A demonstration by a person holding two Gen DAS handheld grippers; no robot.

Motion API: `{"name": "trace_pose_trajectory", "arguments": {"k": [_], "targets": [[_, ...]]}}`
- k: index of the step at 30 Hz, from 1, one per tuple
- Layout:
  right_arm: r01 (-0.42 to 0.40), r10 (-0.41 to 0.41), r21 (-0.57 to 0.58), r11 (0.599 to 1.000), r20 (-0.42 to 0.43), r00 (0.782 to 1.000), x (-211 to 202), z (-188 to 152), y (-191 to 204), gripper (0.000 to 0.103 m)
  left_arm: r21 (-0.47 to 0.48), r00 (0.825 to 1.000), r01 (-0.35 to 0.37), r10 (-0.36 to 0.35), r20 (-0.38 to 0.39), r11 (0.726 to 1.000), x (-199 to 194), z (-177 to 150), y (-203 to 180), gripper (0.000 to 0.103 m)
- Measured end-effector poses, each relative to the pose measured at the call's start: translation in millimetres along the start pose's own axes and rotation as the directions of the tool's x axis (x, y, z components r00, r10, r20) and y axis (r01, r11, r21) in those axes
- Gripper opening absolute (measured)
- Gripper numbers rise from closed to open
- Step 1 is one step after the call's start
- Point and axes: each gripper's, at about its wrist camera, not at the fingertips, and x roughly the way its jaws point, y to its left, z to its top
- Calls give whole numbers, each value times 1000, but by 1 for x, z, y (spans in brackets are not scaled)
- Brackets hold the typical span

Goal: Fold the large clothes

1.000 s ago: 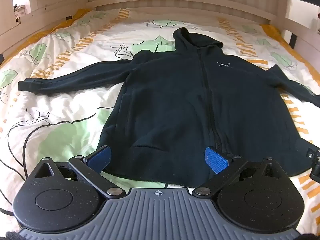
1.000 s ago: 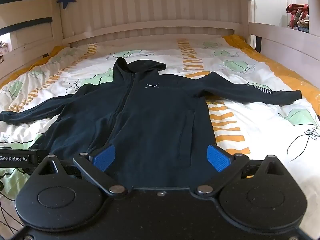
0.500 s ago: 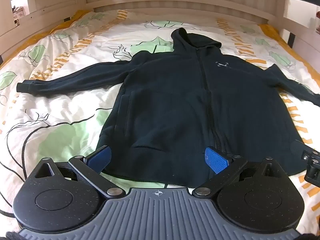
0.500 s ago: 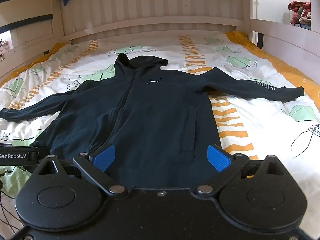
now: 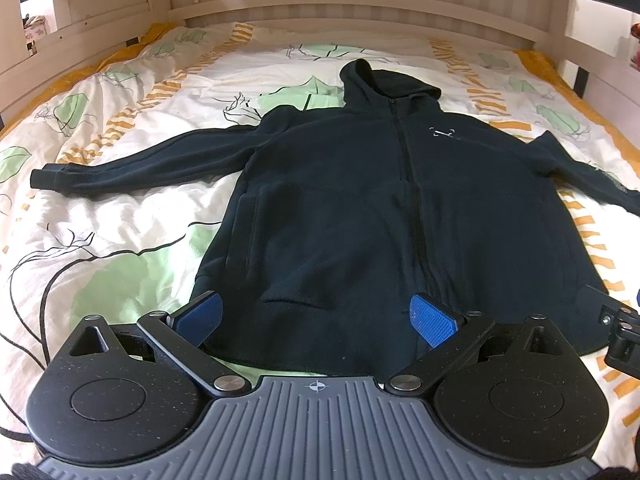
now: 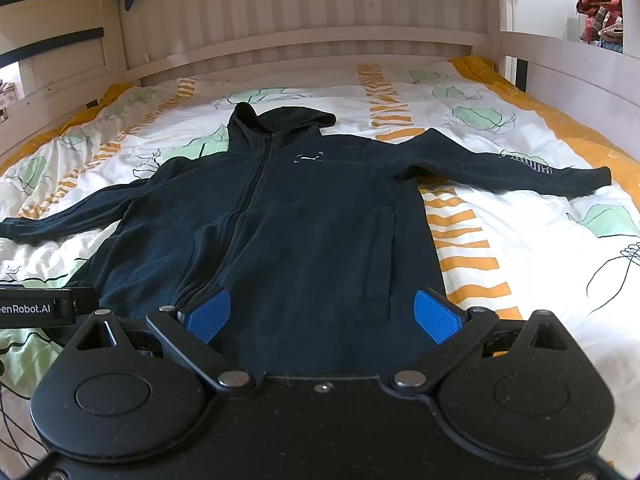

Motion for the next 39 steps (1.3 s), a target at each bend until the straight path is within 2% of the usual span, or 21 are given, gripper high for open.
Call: {"name": "trace_pose_trajectory", "arguments": {"k": [23, 26, 32, 39], "targets": [[-10, 11, 18, 1000, -46, 999, 15, 2, -4, 99, 5, 999, 38, -38, 7, 999, 15, 4, 2, 102], [-11, 12, 13, 1000, -56, 998, 19, 3, -2, 99, -10, 998, 60, -60, 8, 998, 19, 5, 7, 102], [-11, 10, -6, 1000, -75, 997, 29, 7, 3, 99, -73, 989, 148, -148, 8, 986, 32, 11, 23, 102], [-12, 8, -45, 999, -75, 997, 41, 13, 13, 99, -66, 992, 126, -126, 15, 990, 47, 24, 38, 102]]}}
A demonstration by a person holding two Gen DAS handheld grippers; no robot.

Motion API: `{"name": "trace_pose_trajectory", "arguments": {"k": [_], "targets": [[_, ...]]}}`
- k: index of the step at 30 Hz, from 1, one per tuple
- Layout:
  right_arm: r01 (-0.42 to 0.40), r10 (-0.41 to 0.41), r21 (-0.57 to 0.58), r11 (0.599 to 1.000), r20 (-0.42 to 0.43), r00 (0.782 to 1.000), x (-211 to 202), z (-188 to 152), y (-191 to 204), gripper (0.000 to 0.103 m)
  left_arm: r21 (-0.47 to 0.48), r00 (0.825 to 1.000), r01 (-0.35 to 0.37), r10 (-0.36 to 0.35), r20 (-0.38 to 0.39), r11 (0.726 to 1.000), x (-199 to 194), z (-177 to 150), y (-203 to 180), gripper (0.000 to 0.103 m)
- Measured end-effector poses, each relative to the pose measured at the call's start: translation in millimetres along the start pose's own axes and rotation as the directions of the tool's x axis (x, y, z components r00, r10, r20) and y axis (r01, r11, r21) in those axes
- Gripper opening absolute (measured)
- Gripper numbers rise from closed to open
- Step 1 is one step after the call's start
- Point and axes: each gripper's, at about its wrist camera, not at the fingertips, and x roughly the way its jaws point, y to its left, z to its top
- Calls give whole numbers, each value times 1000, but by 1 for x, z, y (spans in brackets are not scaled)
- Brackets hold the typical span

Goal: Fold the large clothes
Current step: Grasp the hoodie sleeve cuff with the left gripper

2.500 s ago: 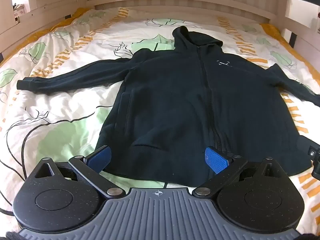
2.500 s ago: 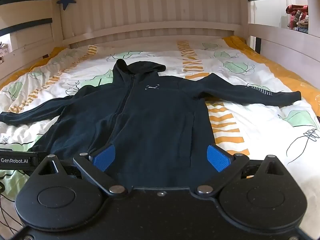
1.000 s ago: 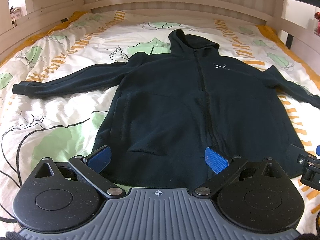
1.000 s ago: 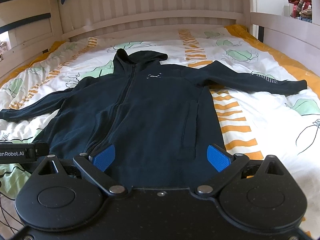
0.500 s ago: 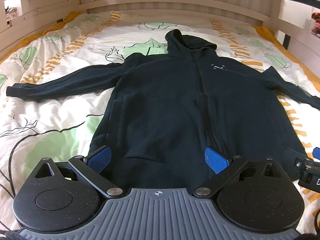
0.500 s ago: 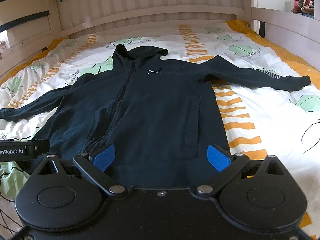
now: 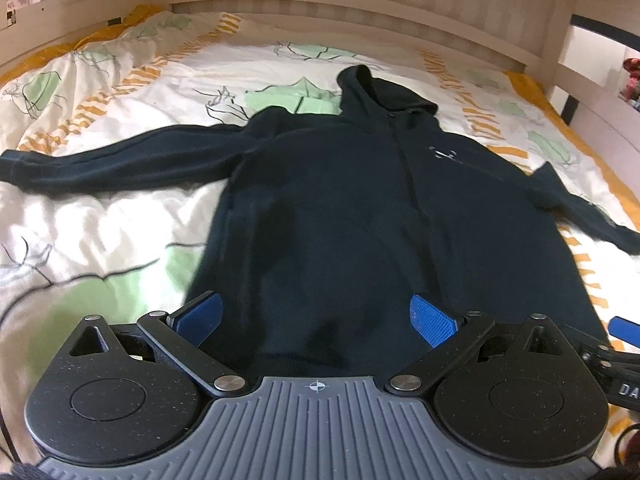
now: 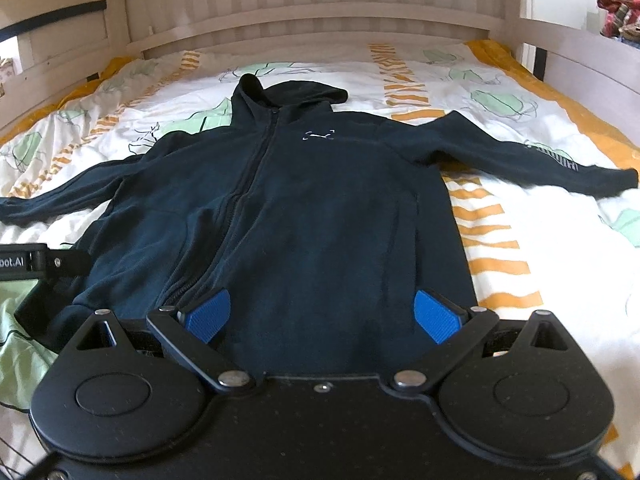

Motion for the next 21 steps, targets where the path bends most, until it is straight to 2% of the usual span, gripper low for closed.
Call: {"name": "trace_pose_trajectory", "arguments": {"k": [10, 21], "targets": [[-34, 34, -15, 999, -1, 999, 21, 23, 10, 98, -90, 997, -80, 81, 6, 993, 24, 39, 59, 102], [-86, 86, -37, 996, 0, 996, 58, 57, 33, 98, -199, 980, -200, 200, -23, 959, 58, 79, 148, 102]]}}
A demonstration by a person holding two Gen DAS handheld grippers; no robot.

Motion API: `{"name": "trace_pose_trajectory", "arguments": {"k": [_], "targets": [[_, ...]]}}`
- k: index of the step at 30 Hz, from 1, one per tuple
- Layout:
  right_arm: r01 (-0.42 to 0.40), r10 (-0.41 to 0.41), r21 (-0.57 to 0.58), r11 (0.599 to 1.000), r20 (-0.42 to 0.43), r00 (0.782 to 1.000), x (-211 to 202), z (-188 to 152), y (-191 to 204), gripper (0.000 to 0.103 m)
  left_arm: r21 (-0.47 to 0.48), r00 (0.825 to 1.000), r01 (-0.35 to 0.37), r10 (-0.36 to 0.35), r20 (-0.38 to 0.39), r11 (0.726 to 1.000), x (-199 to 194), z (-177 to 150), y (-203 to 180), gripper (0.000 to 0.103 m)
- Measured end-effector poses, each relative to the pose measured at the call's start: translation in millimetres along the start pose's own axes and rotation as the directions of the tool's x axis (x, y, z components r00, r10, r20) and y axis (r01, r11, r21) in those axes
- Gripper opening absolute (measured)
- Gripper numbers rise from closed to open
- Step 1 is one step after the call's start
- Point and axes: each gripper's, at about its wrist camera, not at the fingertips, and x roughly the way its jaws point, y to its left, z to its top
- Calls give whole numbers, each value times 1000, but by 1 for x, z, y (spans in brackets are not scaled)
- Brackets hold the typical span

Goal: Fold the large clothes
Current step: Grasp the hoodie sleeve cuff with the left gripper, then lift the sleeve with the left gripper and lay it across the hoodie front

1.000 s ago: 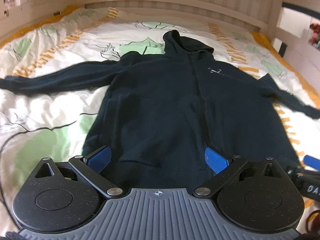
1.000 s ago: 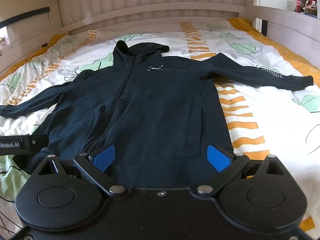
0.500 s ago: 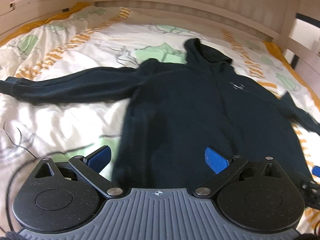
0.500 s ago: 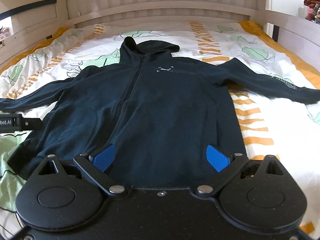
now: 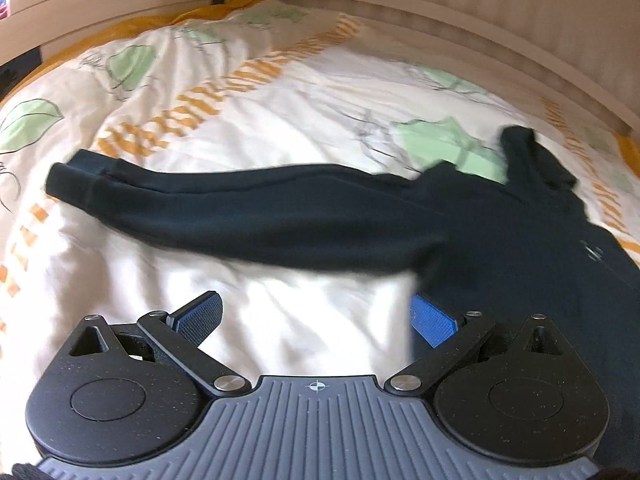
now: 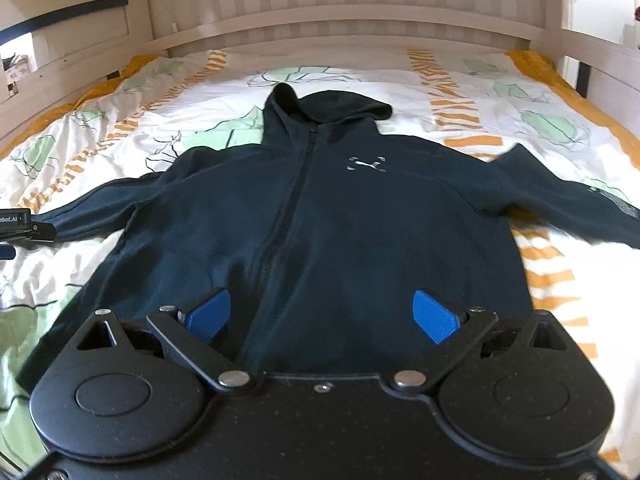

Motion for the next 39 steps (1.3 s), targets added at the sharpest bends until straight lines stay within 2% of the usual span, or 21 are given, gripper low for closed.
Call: {"name": "trace_pose_trajectory", "arguments": {"k": [4, 8, 14, 16, 19, 22, 23, 25, 27, 28, 29, 32, 39], "targets": [[-35, 35, -6, 999, -7, 999, 18, 12, 11, 98, -27, 998, -69, 69, 4, 997, 19, 18, 29, 102], [-78, 78, -14, 997, -7, 997, 35, 22, 23, 98, -95, 992, -129, 129, -3, 987, 38, 31, 64, 102], [-142, 141, -50, 989, -12, 990, 63, 38, 45, 97, -197, 972, -231, 235, -3, 953, 69, 47, 109, 102], [-161, 160, -62, 985, -15, 987, 74, 45, 52, 94, -243, 969, -242, 248, -6, 939, 79, 51, 121, 101], [-189, 187, -79, 979, -24, 982, 92, 55, 64, 87, -304, 972, -220, 236, 17, 927, 89, 55, 132, 99], [-216, 214, -89, 972, -38, 976, 111, 63, 76, 70, -316, 968, -220, 247, 48, 923, 94, 60, 134, 81], [-224, 221, -91, 970, -46, 974, 117, 65, 79, 62, -326, 967, -221, 251, 53, 919, 96, 62, 137, 73], [-240, 235, -90, 967, -63, 970, 131, 69, 87, 50, -354, 971, -193, 231, 67, 915, 98, 66, 144, 61], [-254, 248, -93, 963, -75, 966, 144, 73, 97, 38, -378, 977, -152, 196, 82, 913, 99, 68, 150, 38], [-265, 258, -97, 959, -75, 963, 148, 75, 101, 37, -388, 980, -129, 178, 93, 913, 100, 68, 153, 31], [-276, 270, -102, 956, -73, 960, 152, 76, 105, 34, -396, 980, -119, 172, 101, 911, 100, 68, 155, 19], [-321, 315, -116, 940, -64, 947, 163, 80, 120, 33, -405, 981, -92, 153, 120, 910, 99, 69, 158, 10], [-405, 405, -135, 904, -27, 914, 187, 93, 155, 30, -362, 974, -34, 112, 197, 932, 78, 82, 151, 9]]}}
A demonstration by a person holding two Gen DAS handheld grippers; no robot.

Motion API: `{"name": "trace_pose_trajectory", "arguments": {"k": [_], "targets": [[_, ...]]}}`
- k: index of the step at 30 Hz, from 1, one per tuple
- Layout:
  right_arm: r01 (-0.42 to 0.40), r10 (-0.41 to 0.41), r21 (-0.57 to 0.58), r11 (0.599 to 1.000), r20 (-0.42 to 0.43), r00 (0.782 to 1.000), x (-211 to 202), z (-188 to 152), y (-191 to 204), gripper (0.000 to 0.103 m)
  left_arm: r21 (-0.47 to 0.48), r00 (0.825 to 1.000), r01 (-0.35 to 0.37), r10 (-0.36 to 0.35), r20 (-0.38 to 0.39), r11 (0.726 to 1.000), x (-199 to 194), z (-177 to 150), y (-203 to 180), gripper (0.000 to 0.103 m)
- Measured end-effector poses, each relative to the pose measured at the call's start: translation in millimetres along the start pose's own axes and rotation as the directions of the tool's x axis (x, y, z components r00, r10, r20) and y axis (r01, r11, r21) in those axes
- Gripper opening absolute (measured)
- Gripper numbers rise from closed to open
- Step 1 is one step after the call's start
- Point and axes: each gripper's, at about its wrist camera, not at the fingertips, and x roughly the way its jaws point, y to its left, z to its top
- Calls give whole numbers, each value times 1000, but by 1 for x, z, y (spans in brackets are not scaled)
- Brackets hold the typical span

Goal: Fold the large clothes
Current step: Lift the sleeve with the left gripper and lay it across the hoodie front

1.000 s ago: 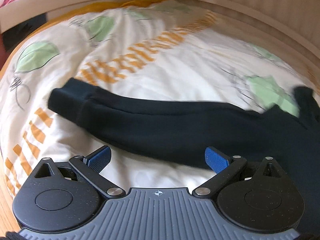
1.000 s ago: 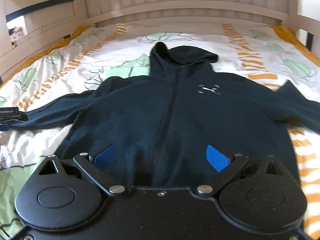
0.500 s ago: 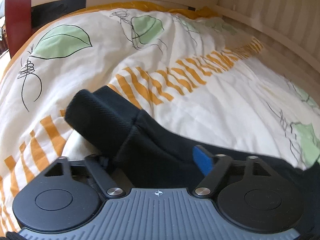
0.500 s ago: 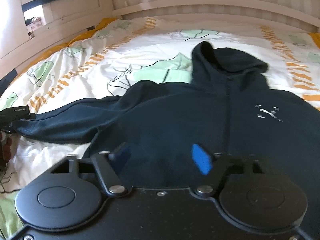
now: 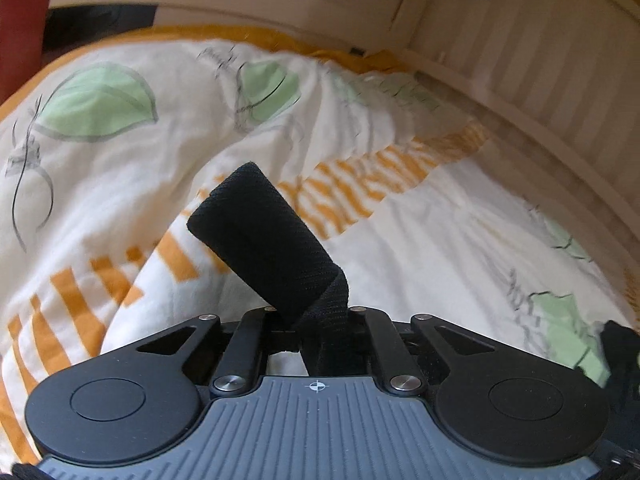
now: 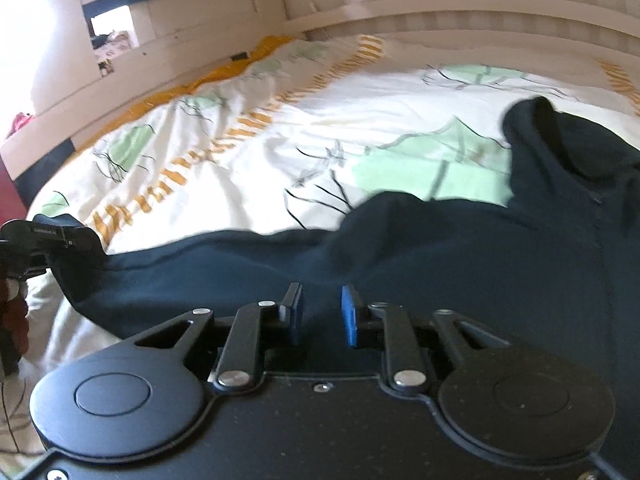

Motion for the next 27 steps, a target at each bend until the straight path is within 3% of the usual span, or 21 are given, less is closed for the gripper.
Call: {"name": "trace_pose_trajectory", "arguments": {"k": [8, 14, 17, 20, 27], "targets": [[35, -32, 25, 999, -128, 991, 51, -12, 0, 23, 90, 991, 101, -109, 81, 991, -37, 22, -35, 9], [2, 3, 43, 999, -109, 994, 47, -10, -6, 23, 205, 963, 222, -247, 110, 953, -69, 34, -89, 9], [-14, 20, 105, 994, -60, 998, 21, -7, -16, 31, 259, 935, 303, -338, 103, 917, -85, 35, -123, 9], [-10, 12, 140, 990, -11, 1000, -18, -12, -31, 31, 309, 903, 381, -422, 77, 871, -96, 30, -161, 9], [126, -129, 162, 979, 8, 992, -100, -37, -83, 32, 384, 820, 543, -570, -50, 747, -92, -16, -255, 9]]}}
